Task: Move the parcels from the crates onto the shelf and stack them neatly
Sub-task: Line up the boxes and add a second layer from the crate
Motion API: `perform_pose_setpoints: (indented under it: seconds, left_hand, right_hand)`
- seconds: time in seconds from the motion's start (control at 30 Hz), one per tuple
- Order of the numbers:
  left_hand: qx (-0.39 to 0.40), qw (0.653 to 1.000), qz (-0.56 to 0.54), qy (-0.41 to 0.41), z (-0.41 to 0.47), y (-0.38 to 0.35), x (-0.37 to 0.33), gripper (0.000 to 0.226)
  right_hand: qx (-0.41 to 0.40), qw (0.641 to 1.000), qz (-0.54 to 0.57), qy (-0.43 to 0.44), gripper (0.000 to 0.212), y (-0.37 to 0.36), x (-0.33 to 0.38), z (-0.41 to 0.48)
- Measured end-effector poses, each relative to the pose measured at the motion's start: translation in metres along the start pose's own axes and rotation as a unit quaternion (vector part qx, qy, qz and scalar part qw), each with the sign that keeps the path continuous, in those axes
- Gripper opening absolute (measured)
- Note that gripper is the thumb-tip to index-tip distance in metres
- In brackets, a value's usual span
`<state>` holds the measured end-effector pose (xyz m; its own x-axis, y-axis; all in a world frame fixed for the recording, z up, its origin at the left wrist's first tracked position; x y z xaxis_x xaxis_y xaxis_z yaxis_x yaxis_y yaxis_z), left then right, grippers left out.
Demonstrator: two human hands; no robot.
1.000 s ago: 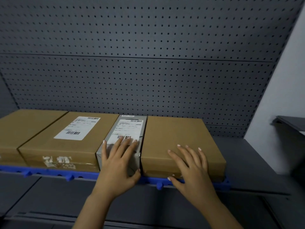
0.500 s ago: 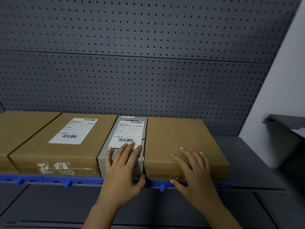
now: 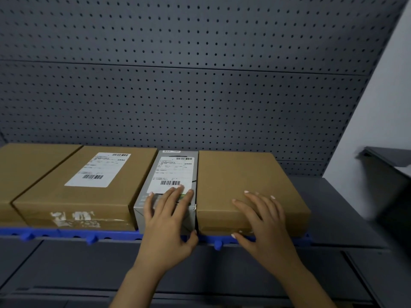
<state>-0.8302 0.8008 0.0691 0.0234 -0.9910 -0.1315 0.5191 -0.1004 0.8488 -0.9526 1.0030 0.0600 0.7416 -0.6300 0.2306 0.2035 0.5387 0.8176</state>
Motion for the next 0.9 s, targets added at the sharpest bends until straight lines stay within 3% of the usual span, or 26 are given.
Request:
perform_pose_setpoints:
  seconds: [0.4, 0.6, 0.9]
  left_hand:
    - [-0.007, 1.0, -0.003, -0.01, 0.002, -0.002, -0.003, 0.085]
    - [-0.062, 0.998, -0.029, -0.011, 0.0, 0.015, -0.002, 0.078]
    - [-0.078, 0.995, 0.013, 0.054, -0.021, 0.053, 0.072, 0.071]
  right_hand:
    - [0.016, 1.0, -0.014, -0.007, 0.072, 0.001, -0.003, -0.001]
    - [0.007, 1.0, 0.012, 0.021, 0.07, 0.005, 0.011, 0.006]
    - [0.02, 0.996, 0.031, 0.076, 0.065, -0.012, 0.077, 0.037]
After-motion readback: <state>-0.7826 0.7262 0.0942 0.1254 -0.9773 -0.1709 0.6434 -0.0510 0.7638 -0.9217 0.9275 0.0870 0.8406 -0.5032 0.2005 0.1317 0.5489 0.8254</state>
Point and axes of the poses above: each hand's wrist, its own z-axis towards the middle knuckle, its own y-axis out of the back of the hand, x = y × z, the point moved 2 cm from there along z, towards the middle knuckle, and after that the axes turned 8 degrees about -y, right-handed, at the moved point
